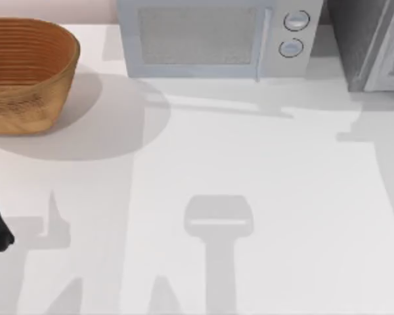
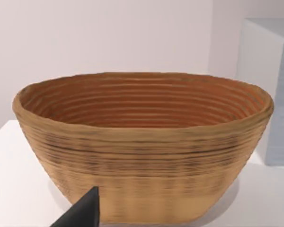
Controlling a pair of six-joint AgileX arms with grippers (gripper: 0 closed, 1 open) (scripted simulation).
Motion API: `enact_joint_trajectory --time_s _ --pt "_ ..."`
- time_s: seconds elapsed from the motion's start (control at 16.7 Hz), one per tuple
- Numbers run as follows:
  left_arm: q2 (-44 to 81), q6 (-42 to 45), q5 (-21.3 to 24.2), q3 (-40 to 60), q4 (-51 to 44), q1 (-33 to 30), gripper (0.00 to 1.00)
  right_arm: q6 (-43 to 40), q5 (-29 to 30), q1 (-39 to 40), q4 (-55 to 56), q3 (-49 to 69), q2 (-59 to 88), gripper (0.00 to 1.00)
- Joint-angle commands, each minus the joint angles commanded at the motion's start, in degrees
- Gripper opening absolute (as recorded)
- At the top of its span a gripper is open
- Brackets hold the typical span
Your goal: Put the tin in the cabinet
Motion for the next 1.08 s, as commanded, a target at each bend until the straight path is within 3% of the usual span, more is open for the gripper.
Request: enact_joint_trajectory --time_s 0.72,1.08 --pt "0.00 0.00 0.00 0.00 0.00 0.00 1.00 0.48 3.16 3.60 -7.74 31.37 23.93 0.00" --pt "0.00 0.00 0.00 0.00 0.00 0.00 1.00 0.74 3.47 4.25 -8.70 35.69 27.22 0.00"
